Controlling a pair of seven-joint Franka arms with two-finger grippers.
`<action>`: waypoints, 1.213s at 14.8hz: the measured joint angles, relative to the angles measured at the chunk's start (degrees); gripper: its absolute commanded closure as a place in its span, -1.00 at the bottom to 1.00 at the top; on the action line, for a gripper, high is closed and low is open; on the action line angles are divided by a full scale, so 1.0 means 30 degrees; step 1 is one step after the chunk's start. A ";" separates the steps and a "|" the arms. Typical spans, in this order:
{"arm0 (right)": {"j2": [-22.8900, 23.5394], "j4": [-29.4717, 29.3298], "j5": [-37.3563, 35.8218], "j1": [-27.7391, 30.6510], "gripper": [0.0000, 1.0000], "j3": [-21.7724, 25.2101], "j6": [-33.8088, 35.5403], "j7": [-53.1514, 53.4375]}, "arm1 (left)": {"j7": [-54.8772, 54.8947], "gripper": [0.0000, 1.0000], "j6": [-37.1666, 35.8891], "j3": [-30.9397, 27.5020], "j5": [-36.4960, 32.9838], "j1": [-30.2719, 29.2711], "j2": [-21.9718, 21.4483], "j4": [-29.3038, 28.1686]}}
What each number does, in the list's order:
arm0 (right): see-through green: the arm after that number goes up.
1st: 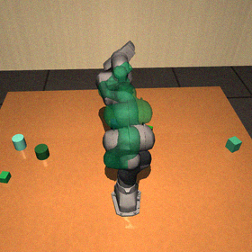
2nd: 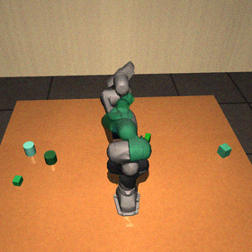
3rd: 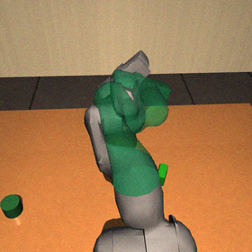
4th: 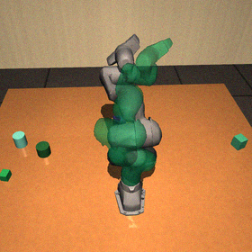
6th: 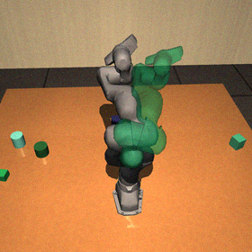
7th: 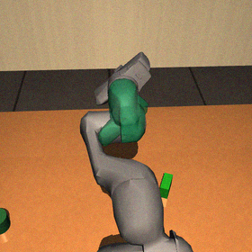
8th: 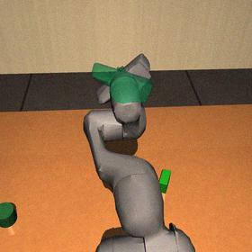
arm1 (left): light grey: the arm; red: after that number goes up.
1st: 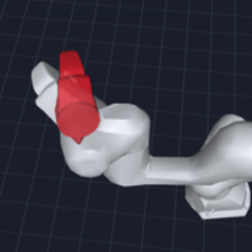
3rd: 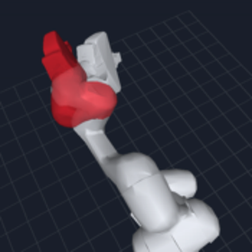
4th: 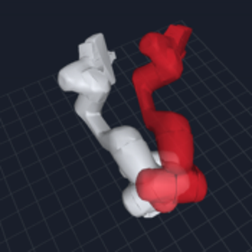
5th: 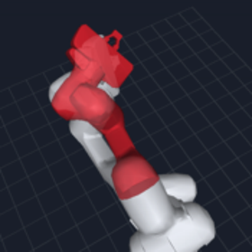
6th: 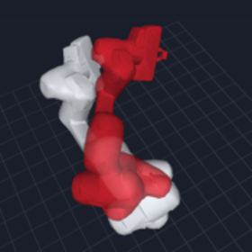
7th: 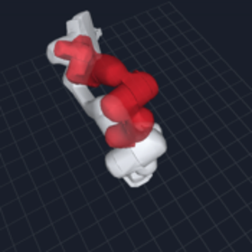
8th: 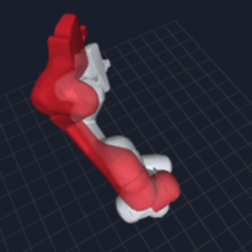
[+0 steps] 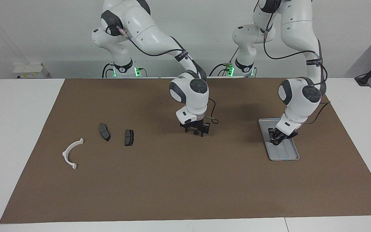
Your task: Place bearing gear from tray to pile
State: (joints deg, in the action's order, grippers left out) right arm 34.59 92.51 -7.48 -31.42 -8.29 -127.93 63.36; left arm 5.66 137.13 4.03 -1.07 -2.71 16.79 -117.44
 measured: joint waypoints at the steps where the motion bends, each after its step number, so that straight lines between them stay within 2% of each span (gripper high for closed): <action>1: 0.0000 -0.0014 0.0100 0.0000 -0.57 -0.0001 0.0012 -0.0002 | 0.0000 1.00 -0.0095 0.0000 0.0000 0.0000 -0.0003 0.0179; 4: -0.0057 -0.0137 0.0660 0.0008 0.10 -0.0043 0.0165 -0.0043 | 0.0002 1.00 -0.2522 -0.0002 0.0000 -0.0002 -0.0039 0.2146; 6: -0.0100 -0.0182 0.0727 0.0009 0.44 -0.0076 0.0220 -0.0044 | 0.0006 1.00 -0.5147 -0.0029 0.0000 -0.0018 -0.0120 0.4216; 7: -0.0135 -0.0203 0.0746 0.0034 0.54 -0.0074 0.0223 -0.0044 | 0.0006 1.00 -0.6185 -0.0020 0.0006 -0.0018 -0.0181 0.5147; 9: -0.0175 -0.0224 0.0802 0.0076 0.96 -0.0074 0.0235 -0.0044 | -0.0227 1.00 -0.7507 0.0082 0.0440 0.0038 -0.0313 0.6388; 15: -0.0171 -0.0290 0.0813 0.0088 1.00 -0.0058 0.0400 -0.0089 | -0.2283 1.00 -0.7963 0.0241 0.0689 0.1313 -0.0327 0.6758; 18: -0.0303 -0.1767 0.0797 0.1253 1.00 0.0154 0.3103 -0.2888 | -0.2314 1.00 -0.7965 0.0179 0.0690 0.1312 -0.0324 0.6756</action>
State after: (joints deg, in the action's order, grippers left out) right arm 33.68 87.21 -5.09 -27.66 -7.82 -118.62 54.69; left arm -1.28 113.24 4.56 1.00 1.22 15.81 -97.18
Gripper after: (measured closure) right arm 0.762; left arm 0.656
